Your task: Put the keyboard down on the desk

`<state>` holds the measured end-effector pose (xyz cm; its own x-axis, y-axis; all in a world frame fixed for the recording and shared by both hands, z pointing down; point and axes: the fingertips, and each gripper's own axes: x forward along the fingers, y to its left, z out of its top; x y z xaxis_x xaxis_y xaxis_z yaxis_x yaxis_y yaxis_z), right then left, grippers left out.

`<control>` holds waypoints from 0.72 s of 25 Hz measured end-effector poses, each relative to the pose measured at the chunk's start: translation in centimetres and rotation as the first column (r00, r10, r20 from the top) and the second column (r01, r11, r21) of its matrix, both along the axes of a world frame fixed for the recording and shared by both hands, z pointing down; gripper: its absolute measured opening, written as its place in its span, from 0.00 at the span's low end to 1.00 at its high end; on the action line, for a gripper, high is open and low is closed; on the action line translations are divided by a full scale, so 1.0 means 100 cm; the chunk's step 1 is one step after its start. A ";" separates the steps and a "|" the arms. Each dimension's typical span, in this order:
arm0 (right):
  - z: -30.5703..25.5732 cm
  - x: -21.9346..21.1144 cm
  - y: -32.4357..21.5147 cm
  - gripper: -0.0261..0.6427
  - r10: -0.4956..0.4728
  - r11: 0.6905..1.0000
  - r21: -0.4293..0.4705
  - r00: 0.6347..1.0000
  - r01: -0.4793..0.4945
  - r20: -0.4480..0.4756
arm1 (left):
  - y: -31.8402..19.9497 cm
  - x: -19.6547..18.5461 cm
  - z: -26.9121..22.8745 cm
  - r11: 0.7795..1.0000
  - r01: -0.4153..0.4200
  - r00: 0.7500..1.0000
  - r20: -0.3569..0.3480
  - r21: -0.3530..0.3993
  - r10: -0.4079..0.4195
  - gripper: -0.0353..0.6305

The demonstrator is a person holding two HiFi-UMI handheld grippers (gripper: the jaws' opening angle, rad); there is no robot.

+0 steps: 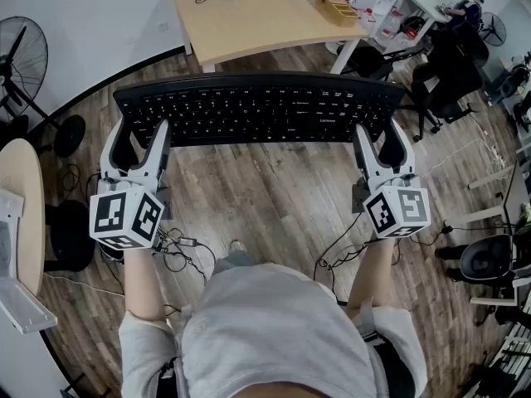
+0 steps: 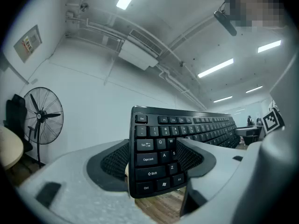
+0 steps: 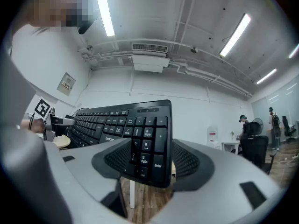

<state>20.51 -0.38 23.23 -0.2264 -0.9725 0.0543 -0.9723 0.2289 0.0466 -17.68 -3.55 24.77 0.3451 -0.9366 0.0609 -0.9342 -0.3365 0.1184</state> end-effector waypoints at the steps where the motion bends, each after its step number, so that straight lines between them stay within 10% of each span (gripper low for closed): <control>1: -0.001 0.000 0.000 0.42 0.000 1.000 0.000 1.000 0.000 -0.001 | 0.000 0.000 0.000 1.000 -0.001 1.000 -0.001 -0.001 0.001 0.50; 18: -0.006 -0.002 0.004 0.42 0.008 1.000 0.025 1.000 -0.008 -0.012 | 0.001 0.000 -0.003 1.000 -0.009 1.000 -0.009 0.017 0.009 0.50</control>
<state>20.27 0.01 22.65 -0.2182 -0.9753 0.0326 -0.9734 0.2199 0.0637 -17.70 -3.49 24.49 0.3539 -0.9344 0.0417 -0.9300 -0.3468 0.1215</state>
